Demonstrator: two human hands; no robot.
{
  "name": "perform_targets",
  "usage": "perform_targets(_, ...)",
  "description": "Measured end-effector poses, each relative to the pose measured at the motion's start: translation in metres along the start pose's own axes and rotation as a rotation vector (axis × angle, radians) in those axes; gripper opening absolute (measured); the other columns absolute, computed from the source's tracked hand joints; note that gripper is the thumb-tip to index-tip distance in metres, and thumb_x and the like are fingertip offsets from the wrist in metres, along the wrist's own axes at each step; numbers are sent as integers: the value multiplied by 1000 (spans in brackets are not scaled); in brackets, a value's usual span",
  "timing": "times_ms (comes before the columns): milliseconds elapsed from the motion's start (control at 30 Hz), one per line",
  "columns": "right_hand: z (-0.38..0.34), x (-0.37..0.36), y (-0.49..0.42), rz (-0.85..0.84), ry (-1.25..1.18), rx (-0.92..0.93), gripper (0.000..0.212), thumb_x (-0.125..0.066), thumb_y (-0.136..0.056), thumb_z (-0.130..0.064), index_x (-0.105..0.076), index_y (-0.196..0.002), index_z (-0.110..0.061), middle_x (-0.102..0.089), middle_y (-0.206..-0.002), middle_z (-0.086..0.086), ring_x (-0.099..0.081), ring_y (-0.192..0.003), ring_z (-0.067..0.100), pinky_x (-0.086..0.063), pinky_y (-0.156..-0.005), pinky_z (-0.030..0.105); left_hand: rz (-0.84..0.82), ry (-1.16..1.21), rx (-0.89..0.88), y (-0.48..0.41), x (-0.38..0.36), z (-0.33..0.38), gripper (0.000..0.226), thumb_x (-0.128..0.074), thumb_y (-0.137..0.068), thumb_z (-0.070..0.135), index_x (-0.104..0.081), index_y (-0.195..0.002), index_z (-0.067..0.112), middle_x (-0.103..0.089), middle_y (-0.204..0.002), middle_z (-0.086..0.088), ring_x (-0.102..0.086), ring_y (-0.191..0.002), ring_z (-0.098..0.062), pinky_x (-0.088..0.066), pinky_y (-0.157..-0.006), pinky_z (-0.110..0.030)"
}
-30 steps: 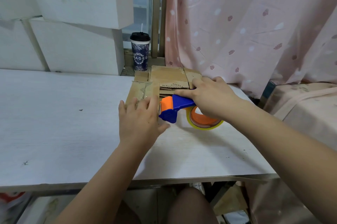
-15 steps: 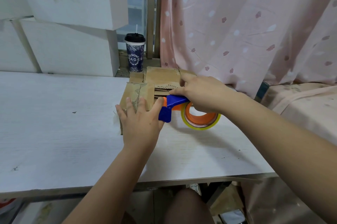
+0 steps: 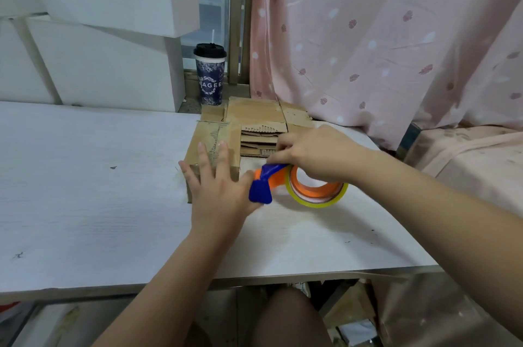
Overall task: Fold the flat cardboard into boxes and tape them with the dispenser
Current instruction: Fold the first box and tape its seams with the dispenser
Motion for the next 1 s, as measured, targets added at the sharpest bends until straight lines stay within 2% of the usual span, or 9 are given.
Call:
perform_targets(67,-1,-9,3,-6,-27,-31,59,-43,-91,-6,-41,-140,-39,-48,-131,-5,-57,-100,24,-27,-54,27,67,-1,-37,3,0,-1,55,-90,-52,39,-74,-96,12,-55,-126,-31,-41,-118,-61,-21,-88,-80)
perform_targets(133,4,-15,5,43,-84,-85,63,-44,-88,-2,-44,-138,-40,-50,-129,-6,-57,-99,23,-19,-50,25,80,32,-20,-1,0,-8,54,-89,-57,36,-73,-104,15,-53,-129,-29,-38,-122,-59,-19,-93,-78)
perform_targets(233,6,-26,2,-4,-145,-85,65,-44,-86,-1,-46,-136,-43,-50,-126,-11,-54,-104,17,-23,-49,23,-72,-33,-32,-5,-4,-10,52,-68,-75,57,-62,-121,32,-22,-153,-21,-9,-139,-50,-2,-104,-71)
perform_targets(333,3,-34,2,-114,-345,-44,62,-46,-81,0,-56,-127,-40,-59,-117,-11,-52,-106,14,-43,-68,30,-190,-105,-82,-7,-6,-13,56,-54,-75,71,-58,-120,38,2,-158,-12,5,-141,-44,0,-106,-68)
perform_targets(433,4,-37,2,-219,-523,-58,56,-50,-78,-1,-63,-119,-36,-67,-104,-9,-56,-93,15,-47,-81,34,-331,-75,-105,-10,1,-18,62,-54,-68,76,-62,-113,34,4,-158,-12,6,-142,-42,-1,-106,-68)
perform_targets(633,10,-48,6,-492,-908,-80,46,-62,-77,0,-65,-81,-46,-60,-66,-21,-52,-59,-1,-43,-57,17,-464,1,-112,-14,12,-22,69,-53,-61,80,-65,-111,34,0,-159,-6,4,-144,-34,-3,-108,-64)
perform_targets(733,11,-60,15,-595,-1112,-82,40,-58,-79,7,-65,-87,-32,-64,-67,-16,-58,-59,4,-45,-51,20,-494,88,-93,-15,20,-24,80,-36,-49,85,-68,-104,37,-6,-159,-1,1,-145,-29,-2,-110,-62)
perform_targets(800,8,-70,19,-642,-1240,-90,37,-55,-84,11,-65,-92,-23,-67,-75,-9,-59,-69,17,-46,-60,29,-490,125,-90,-16,24,-24,86,-25,-42,83,-69,-100,38,-10,-159,0,0,-145,-27,-3,-110,-61)
perform_targets(1000,-1,-84,30,-745,-1553,-78,23,-50,-94,6,-60,-113,-4,-66,-100,15,-65,-82,21,-53,-73,36,-451,67,-120,-12,29,-22,102,3,-55,79,-69,-110,33,-9,-159,-1,-4,-145,-26,-7,-111,-59)
Point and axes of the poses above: each hand's wrist, its own y-axis away from the middle knuckle, its own x-axis out of the back of the hand, z = x × y, the point moved 4 cm from there along -y, towards the middle knuckle
